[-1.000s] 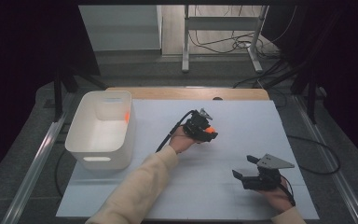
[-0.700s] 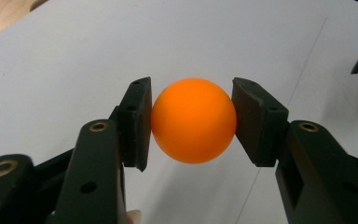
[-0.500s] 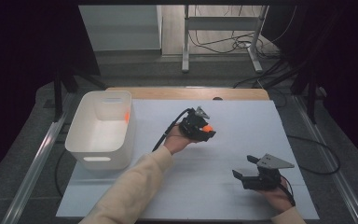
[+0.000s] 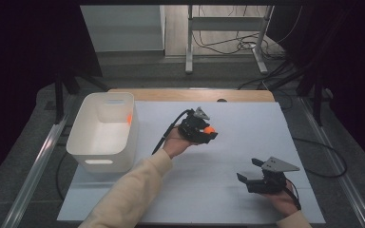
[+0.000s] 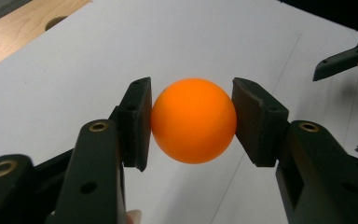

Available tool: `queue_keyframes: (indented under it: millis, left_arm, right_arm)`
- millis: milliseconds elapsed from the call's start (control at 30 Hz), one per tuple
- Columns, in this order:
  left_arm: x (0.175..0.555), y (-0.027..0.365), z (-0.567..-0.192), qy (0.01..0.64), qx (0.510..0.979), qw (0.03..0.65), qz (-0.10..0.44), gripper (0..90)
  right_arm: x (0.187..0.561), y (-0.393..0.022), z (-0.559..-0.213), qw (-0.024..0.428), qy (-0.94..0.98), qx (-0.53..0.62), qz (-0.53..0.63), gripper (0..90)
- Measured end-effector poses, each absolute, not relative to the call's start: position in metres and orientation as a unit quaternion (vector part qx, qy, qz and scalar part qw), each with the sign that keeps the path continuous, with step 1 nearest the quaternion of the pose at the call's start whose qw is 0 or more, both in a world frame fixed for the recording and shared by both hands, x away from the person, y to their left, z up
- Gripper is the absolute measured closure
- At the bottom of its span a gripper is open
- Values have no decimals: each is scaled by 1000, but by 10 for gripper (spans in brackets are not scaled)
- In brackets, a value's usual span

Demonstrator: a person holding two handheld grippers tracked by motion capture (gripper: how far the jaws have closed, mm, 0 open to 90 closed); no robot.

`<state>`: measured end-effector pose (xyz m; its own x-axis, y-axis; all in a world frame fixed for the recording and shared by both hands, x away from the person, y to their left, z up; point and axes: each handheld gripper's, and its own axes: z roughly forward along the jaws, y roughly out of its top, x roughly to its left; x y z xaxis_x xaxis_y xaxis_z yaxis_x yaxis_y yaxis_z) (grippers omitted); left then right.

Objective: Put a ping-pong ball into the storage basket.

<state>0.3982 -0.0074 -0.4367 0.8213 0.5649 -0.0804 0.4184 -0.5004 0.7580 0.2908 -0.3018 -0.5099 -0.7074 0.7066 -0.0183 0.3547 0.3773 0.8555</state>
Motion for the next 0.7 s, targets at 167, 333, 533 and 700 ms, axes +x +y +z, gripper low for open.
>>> queue_keyframes:
  millis: [167, 333, 533, 700]
  left_arm:
    - [395, -3, -437, 288, 859, 413, 91, 503]
    - [393, 1, -436, 292, 855, 418, 92, 503]
    - [390, 6, -432, 292, 852, 425, 94, 503]
    - [386, 9, -427, 288, 850, 430, 98, 503]
  right_arm:
    - [291, -302, -510, 195, 807, 329, 450, 161]
    - [291, -302, -510, 196, 808, 328, 449, 160]
    - [291, -302, -510, 196, 809, 328, 447, 160]
    - [291, -301, -510, 196, 808, 328, 448, 160]
